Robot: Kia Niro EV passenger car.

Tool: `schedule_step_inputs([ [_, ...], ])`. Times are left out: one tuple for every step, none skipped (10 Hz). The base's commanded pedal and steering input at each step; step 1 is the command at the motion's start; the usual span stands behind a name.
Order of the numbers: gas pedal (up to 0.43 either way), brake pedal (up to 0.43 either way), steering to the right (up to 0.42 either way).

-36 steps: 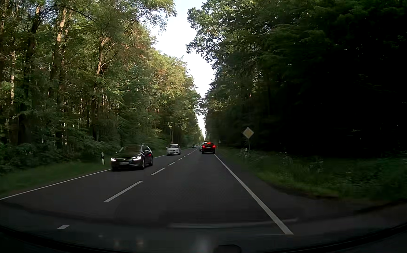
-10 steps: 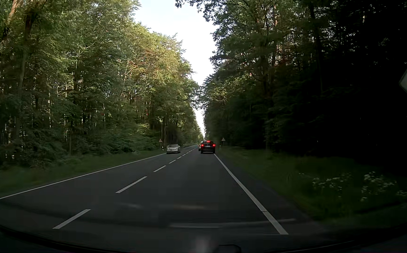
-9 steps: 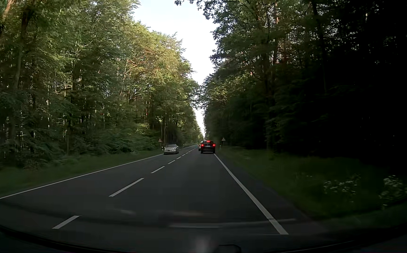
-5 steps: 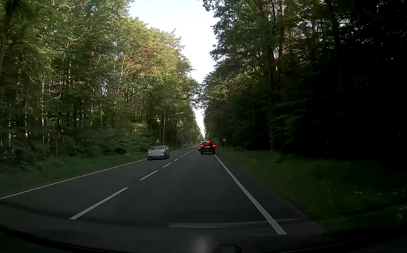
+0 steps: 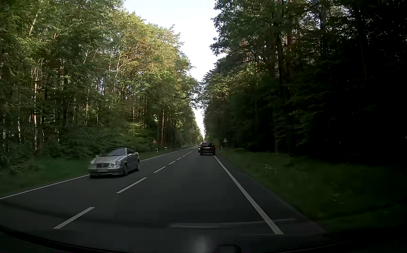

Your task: Follow the waypoints while adhering to traffic rules and regulations

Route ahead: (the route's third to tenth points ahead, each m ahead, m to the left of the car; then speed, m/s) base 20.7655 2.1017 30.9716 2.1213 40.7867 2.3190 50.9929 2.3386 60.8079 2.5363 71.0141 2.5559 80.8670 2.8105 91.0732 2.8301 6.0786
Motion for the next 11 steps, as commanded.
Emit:
schedule_step_inputs([
  [0.0,0.0,0.0],
  [0.0,0.0,0.0],
  [0.0,0.0,0.0],
  [0.0,0.0,0.0],
  [0.0,0.0,0.0],
  [0.0,0.0,0.0],
  [0.0,0.0,0.0],
  [0.0,0.0,0.0],
  [0.0,0.0,-0.001],
  [0.0,0.0,-0.002],
  [0.0,0.0,-0.002],
])
